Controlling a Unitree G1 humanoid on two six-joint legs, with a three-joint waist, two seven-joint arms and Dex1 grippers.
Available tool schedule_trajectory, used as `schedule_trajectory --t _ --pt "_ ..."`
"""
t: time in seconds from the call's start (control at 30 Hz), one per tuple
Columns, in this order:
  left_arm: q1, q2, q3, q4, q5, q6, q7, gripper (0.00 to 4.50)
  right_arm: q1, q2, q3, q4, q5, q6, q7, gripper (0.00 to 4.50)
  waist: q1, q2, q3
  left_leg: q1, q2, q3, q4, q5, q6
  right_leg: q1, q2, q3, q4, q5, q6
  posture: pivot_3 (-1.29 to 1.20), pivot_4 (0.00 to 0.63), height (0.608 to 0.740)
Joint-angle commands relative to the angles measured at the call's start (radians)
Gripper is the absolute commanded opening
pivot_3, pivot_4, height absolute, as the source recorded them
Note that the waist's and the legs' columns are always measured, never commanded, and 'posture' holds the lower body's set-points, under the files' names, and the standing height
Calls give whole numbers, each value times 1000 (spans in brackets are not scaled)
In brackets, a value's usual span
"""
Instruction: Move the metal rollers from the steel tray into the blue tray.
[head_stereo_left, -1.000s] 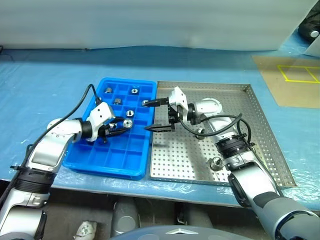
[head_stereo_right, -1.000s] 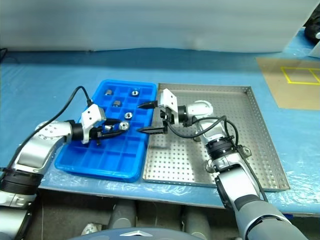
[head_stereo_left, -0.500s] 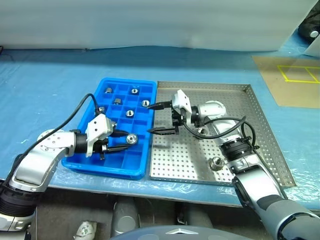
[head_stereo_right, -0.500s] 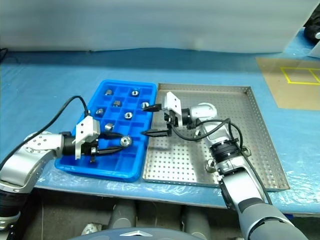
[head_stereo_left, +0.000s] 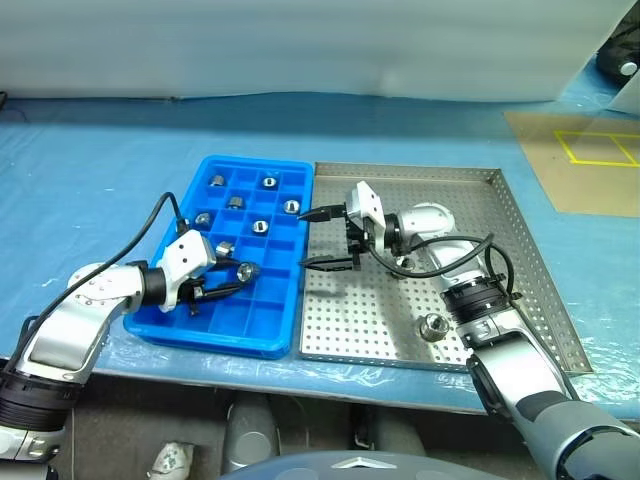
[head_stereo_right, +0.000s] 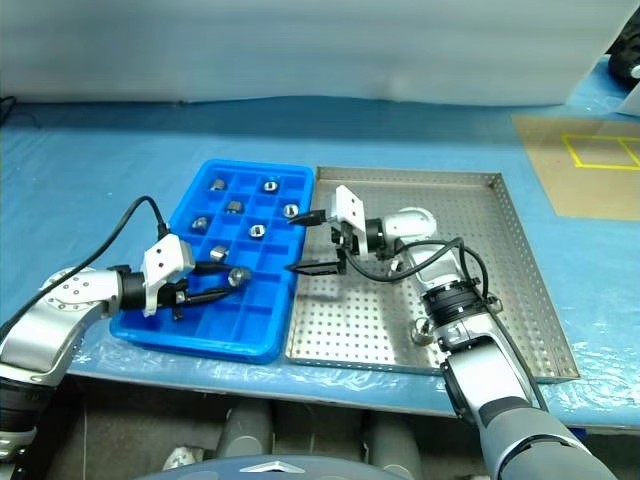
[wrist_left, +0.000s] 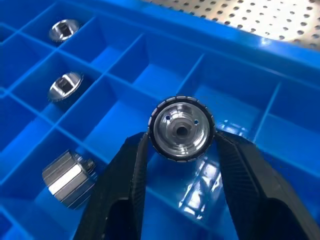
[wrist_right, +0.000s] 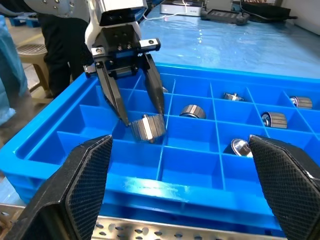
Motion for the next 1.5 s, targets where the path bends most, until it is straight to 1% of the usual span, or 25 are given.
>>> schedule_trajectory --t 0.03,0.17,0.33,0.37,0.4,0.5,0.63,0.73,0.8,0.9,1.13,1.33,1.4,1.5 --pt "-4 14 37 -4 -15 -17 -12 1778 0 -2 -9 -53 11 -5 -1 4500 0 0 0 0 0 0 0 0 0 0 0 0 0 0 0 250 150 740" --pt "28 38 30 -29 -36 -7 -58 1778 3 -1 -8 -55 11 -3 -5 4500 0 0 0 0 0 0 0 0 0 0 0 0 0 0 0 253 150 740" --pt "25 51 28 -37 -48 14 -81 1778 -1 1 -7 -45 8 -9 -5 4500 2 0 0 0 0 0 0 0 0 0 0 0 0 0 0 257 150 740" --pt "25 53 33 -35 -51 19 -84 2500 -1 2 -7 -44 8 -10 -5 4500 2 0 0 0 0 0 0 0 0 0 0 0 0 0 0 258 150 740" --pt "24 53 36 -28 -40 9 -75 2736 -1 3 -6 -43 8 -11 -5 4500 1 0 0 0 0 0 0 0 0 0 0 0 0 0 0 259 150 740" --pt "23 51 36 -32 -39 8 -68 3695 -1 5 -6 -41 7 -13 -5 4500 1 0 0 0 0 0 0 0 0 0 0 0 0 0 0 260 150 740" --pt "-34 1 48 -27 -47 -5 -11 3695 -5 5 -11 -39 9 -13 -10 4500 1 0 0 0 0 0 0 0 0 0 0 0 0 0 0 260 150 740" --pt "-95 -43 50 -66 -100 54 15 3695 -6 -6 -19 -40 10 -11 -10 4500 2 0 0 0 0 0 0 0 0 0 0 -1 0 0 0 248 150 740" --pt "-143 -60 21 -87 -116 77 10 3695 -6 -25 -30 -47 10 -6 -13 4500 1 0 0 0 0 0 1 0 0 0 0 0 0 0 0 231 150 740" --pt "-222 -96 -30 -67 -115 86 -8 3695 -5 -66 -57 -53 14 0 -25 4500 1 0 0 0 0 0 1 0 0 0 0 0 1 0 0 184 150 740" --pt "-395 -190 -161 102 -59 17 -102 3695 55 -185 -143 -99 18 20 -96 4500 -13 0 0 0 0 1 2 0 0 1 1 2 0 0 0 52 150 740" --pt "-558 -309 -246 353 6 -98 -192 3695 225 -285 -230 -225 15 60 -195 4500 -41 0 0 -1 -2 3 2 0 1 1 1 5 0 1 1 -117 150 740" --pt "-588 -340 -261 433 36 -153 -208 3695 284 -303 -257 -289 30 90 -226 4500 -60 0 0 -1 -3 3 2 0 1 2 1 6 0 1 2 -160 150 740" --pt "-606 -374 -279 499 58 -197 -240 3695 365 -320 -290 -384 52 138 -264 4500 -89 0 0 0 -3 5 2 -1 1 2 1 10 -1 2 3 -212 150 740"
